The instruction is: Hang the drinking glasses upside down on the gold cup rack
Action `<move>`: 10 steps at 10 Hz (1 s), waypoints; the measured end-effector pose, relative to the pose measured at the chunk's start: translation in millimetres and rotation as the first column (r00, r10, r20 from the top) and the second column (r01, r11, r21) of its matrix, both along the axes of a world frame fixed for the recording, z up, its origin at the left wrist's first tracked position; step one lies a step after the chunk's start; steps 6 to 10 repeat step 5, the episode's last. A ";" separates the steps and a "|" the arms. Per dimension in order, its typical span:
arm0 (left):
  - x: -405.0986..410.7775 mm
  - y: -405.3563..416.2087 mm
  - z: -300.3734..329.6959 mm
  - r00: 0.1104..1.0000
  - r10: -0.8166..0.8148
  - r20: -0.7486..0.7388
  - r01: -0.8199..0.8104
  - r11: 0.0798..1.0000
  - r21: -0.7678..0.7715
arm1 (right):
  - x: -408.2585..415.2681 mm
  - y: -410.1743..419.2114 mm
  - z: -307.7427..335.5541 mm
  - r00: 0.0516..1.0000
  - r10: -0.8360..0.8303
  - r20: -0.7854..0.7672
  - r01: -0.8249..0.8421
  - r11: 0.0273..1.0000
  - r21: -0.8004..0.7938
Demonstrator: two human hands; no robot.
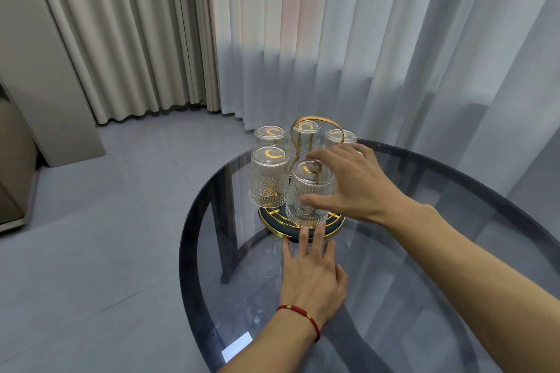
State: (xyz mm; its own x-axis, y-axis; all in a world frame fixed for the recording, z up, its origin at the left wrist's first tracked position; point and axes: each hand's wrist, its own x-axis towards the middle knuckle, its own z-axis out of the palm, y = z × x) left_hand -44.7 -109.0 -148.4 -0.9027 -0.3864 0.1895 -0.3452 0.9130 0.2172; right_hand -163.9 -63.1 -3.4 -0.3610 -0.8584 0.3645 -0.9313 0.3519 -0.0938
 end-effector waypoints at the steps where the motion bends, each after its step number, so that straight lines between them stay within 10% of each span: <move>1: 0.1 1.7 -0.9 0.999 0.001 -0.033 0.000 1.000 0.008 | 0.4 2.4 -1.8 1.000 -0.003 -0.020 0.003 1.000 0.007; 5: 37.6 57.6 16.3 0.995 0.016 -0.095 0.004 0.978 0.208 | 39.3 57.0 -13.0 0.984 0.136 0.118 -0.079 0.916 -0.393; 10: 37.6 57.6 16.3 0.995 0.016 -0.095 0.004 0.978 0.208 | 39.3 57.0 -13.0 0.984 0.136 0.118 -0.079 0.916 -0.393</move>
